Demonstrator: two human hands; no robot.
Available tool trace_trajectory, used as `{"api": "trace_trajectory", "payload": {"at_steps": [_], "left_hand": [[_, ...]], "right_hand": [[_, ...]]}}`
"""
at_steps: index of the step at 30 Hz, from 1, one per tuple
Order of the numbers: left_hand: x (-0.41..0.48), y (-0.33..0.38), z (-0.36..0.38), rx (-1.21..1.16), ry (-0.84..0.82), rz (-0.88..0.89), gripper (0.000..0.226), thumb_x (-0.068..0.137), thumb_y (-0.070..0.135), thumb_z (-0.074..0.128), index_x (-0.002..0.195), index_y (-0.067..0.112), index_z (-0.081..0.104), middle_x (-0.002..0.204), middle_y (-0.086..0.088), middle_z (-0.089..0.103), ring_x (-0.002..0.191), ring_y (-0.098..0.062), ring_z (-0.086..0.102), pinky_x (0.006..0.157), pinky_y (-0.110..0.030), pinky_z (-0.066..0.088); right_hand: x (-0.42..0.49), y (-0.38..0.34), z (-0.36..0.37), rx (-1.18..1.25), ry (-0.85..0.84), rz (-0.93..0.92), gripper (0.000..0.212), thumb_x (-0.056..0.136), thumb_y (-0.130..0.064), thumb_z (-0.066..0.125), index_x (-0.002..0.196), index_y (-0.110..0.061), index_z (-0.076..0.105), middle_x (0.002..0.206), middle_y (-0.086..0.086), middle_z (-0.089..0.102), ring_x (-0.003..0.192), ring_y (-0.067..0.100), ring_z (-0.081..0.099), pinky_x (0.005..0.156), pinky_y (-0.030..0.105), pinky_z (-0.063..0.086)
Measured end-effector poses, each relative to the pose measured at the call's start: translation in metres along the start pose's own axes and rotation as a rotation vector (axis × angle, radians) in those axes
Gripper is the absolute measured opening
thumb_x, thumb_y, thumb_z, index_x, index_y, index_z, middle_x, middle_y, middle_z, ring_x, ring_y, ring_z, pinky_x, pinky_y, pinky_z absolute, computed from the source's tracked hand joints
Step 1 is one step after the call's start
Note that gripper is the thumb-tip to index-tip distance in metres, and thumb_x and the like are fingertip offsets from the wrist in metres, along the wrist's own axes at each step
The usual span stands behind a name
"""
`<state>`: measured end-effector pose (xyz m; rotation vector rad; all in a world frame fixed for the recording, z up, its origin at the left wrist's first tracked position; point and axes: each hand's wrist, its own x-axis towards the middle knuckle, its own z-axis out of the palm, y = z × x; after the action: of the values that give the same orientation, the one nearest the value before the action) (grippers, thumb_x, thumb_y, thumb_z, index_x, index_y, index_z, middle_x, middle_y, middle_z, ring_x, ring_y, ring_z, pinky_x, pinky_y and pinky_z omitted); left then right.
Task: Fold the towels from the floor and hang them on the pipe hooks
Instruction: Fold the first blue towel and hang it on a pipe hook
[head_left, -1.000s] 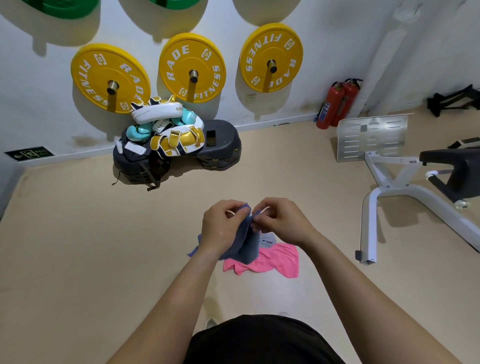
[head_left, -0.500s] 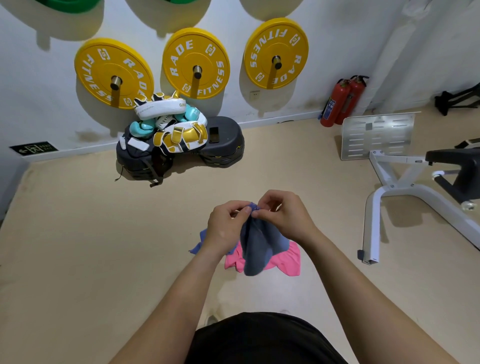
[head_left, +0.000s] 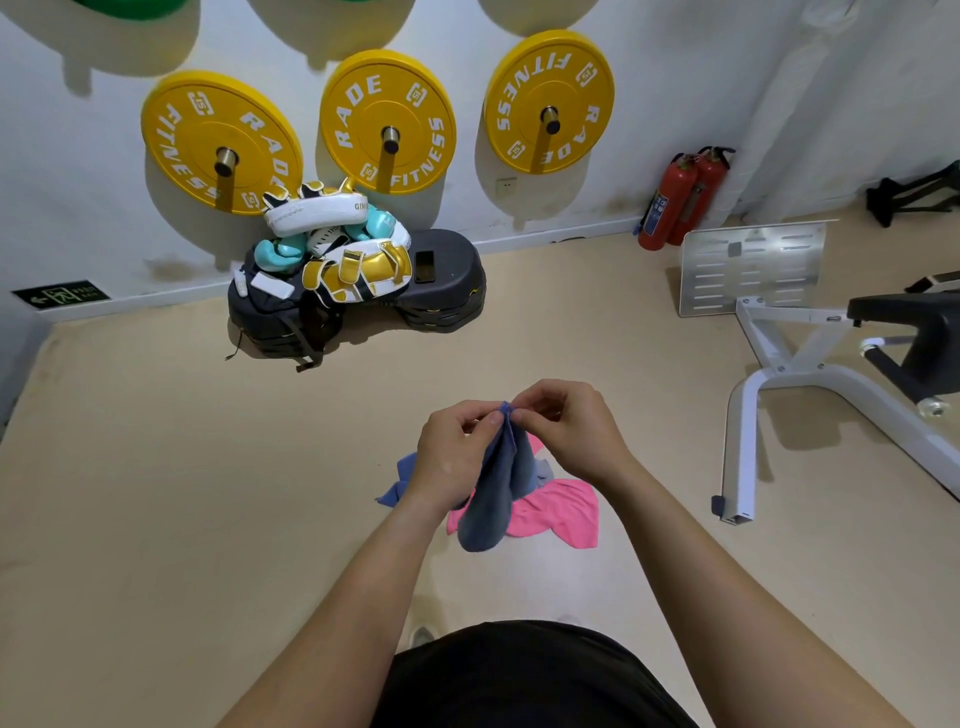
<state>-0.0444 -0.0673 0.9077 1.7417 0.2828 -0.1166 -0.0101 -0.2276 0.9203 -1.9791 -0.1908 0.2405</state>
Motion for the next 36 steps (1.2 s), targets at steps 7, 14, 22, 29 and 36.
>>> {"api": "trace_trajectory", "payload": {"at_steps": [7, 14, 22, 29, 36], "left_hand": [[0.001, -0.004, -0.004, 0.073, -0.048, 0.043, 0.016, 0.095, 0.021, 0.062, 0.107, 0.024, 0.074, 0.098, 0.011, 0.073, 0.099, -0.01, 0.067, 0.089, -0.028, 0.054], [0.005, -0.001, -0.016, 0.104, -0.097, 0.064, 0.022, 0.095, 0.011, 0.062, 0.096, 0.029, 0.074, 0.095, 0.01, 0.074, 0.091, -0.008, 0.067, 0.08, -0.018, 0.052], [0.004, 0.011, -0.026, 0.061, -0.089, 0.132, 0.022, 0.096, 0.005, 0.057, 0.09, 0.021, 0.071, 0.089, 0.01, 0.073, 0.086, -0.006, 0.064, 0.08, -0.019, 0.053], [0.005, 0.016, -0.048, 0.063, 0.014, 0.144, 0.022, 0.095, 0.005, 0.059, 0.089, 0.021, 0.072, 0.088, 0.011, 0.072, 0.083, -0.003, 0.063, 0.077, -0.017, 0.052], [0.013, 0.031, -0.074, 0.049, 0.159, 0.193, 0.023, 0.098, 0.01, 0.056, 0.092, 0.026, 0.072, 0.084, 0.012, 0.069, 0.078, 0.001, 0.06, 0.072, -0.014, 0.052]], "right_hand": [[0.0, -0.002, 0.009, 0.048, 0.106, 0.051, 0.011, 0.079, -0.017, 0.076, 0.074, -0.016, 0.067, 0.064, -0.007, 0.066, 0.059, 0.004, 0.057, 0.059, 0.022, 0.047], [0.002, 0.0, 0.003, 0.042, -0.024, 0.089, 0.015, 0.081, -0.032, 0.079, 0.081, -0.02, 0.07, 0.06, 0.0, 0.067, 0.058, 0.009, 0.058, 0.059, 0.032, 0.05], [-0.005, 0.002, 0.007, -0.082, -0.255, 0.075, 0.014, 0.082, -0.018, 0.061, 0.083, -0.025, 0.073, 0.067, -0.002, 0.068, 0.061, 0.007, 0.056, 0.062, 0.03, 0.048], [0.002, 0.011, 0.011, -0.318, -0.236, 0.058, 0.015, 0.082, -0.03, 0.065, 0.07, -0.02, 0.063, 0.076, -0.006, 0.063, 0.069, 0.012, 0.057, 0.064, 0.034, 0.048], [0.02, 0.007, 0.005, -0.379, -0.267, 0.086, 0.011, 0.07, -0.016, 0.065, 0.068, -0.019, 0.054, 0.07, 0.004, 0.065, 0.058, 0.014, 0.051, 0.058, 0.031, 0.043]]}}
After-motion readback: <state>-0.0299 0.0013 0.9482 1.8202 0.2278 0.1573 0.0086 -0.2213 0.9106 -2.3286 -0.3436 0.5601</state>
